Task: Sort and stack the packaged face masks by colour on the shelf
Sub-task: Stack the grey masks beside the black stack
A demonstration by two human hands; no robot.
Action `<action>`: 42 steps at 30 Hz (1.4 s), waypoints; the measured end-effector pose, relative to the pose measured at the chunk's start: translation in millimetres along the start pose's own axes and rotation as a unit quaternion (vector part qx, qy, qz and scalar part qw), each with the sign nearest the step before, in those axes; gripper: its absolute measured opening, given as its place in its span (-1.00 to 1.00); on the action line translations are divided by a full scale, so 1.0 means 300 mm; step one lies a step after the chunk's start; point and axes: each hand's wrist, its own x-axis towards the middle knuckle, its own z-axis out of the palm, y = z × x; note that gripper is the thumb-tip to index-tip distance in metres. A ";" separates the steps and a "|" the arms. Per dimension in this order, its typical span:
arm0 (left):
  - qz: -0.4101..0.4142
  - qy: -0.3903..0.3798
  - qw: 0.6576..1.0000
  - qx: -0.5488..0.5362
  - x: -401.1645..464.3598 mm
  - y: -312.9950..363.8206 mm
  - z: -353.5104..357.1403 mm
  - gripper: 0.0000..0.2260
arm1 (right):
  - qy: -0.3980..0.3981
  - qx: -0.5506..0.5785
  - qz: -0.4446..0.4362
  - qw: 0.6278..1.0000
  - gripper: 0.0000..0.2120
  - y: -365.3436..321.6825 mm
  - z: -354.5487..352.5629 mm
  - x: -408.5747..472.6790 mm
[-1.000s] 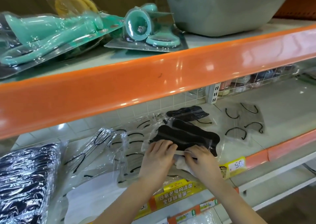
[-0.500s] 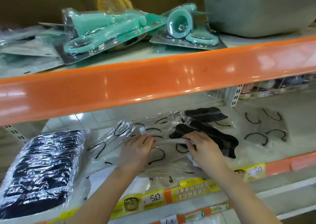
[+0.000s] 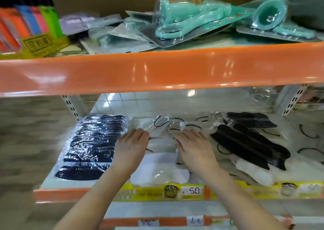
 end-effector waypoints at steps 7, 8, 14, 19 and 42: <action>-0.045 -0.014 0.997 0.053 -0.130 -0.157 -0.065 -0.91 | -0.021 0.039 -0.021 0.999 -0.70 -0.173 0.083 0.053; -0.053 -0.023 0.996 0.062 -0.147 -0.184 -0.079 -0.93 | -0.027 0.039 -0.027 0.998 -0.68 -0.203 0.094 0.061; -0.093 -0.033 0.990 0.097 -0.248 -0.328 -0.157 -0.95 | -0.085 0.051 -0.066 0.993 -0.56 -0.384 0.148 0.105; -0.090 -0.031 0.989 0.110 -0.349 -0.431 -0.206 -0.90 | -0.103 0.084 -0.083 0.988 -0.64 -0.531 0.193 0.109; -0.169 -0.187 0.967 0.030 -0.609 -0.509 -0.202 -0.89 | -0.229 0.061 -0.035 0.971 -0.70 -0.768 0.281 -0.046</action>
